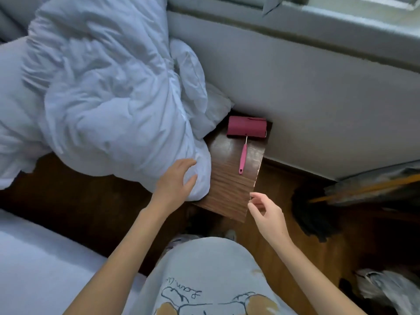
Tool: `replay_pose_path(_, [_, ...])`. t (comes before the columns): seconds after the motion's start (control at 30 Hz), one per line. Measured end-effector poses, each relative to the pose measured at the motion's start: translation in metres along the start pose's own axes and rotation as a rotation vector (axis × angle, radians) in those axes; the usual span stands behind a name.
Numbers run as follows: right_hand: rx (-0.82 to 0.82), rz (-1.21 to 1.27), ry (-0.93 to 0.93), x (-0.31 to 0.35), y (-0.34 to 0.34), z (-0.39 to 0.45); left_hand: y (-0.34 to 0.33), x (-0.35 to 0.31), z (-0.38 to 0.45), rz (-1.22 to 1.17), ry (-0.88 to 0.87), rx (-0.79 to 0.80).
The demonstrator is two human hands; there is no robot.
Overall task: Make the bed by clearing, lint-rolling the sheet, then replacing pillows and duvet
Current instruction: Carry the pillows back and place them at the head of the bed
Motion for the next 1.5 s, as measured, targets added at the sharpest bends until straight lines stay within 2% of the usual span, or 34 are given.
replay_pose_path(0.23, [-0.091, -0.024, 0.198, 0.091, -0.028, -0.006, 0.086, 0.040, -0.042, -0.059, -0.040, -0.176])
replay_pose_path(0.47, [-0.196, 0.077, 0.292, 0.223, -0.114, -0.009, 0.215, 0.143, -0.060, -0.064, -0.068, -0.278])
replay_pose_path(0.63, [-0.249, 0.134, 0.373, 0.333, -0.173, -0.016, 0.310, 0.222, -0.074, -0.033, -0.013, -0.269])
replay_pose_path(0.8, [-0.227, 0.055, 0.502, 0.418, -0.223, -0.013, 0.377, 0.284, -0.069, -0.017, 0.034, -0.293])
replay_pose_path(1.0, [-0.254, -0.019, 0.563, 0.481, -0.250, 0.032, 0.409, 0.335, -0.024, -0.082, 0.097, -0.289])
replay_pose_path(1.13, [-0.279, -0.060, 0.611, 0.526, -0.273, 0.071, 0.430, 0.367, 0.022, -0.025, 0.129, -0.245])
replay_pose_path(1.3, [-0.133, -0.114, 0.720, 0.607, -0.338, 0.115, 0.477, 0.427, 0.072, 0.015, 0.296, -0.256])
replay_pose_path(1.5, [0.021, -0.237, 0.848, 0.694, -0.401, 0.175, 0.524, 0.489, 0.101, 0.014, 0.410, -0.311])
Point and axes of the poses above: each hand's wrist, its own z-axis towards the middle knuckle, its own y-axis out of the back of the hand, x = y × z, the point moved 7 cm from there along z, towards the middle knuckle, and after that the axes turned 6 degrees about -z, right-handed, at the moved point
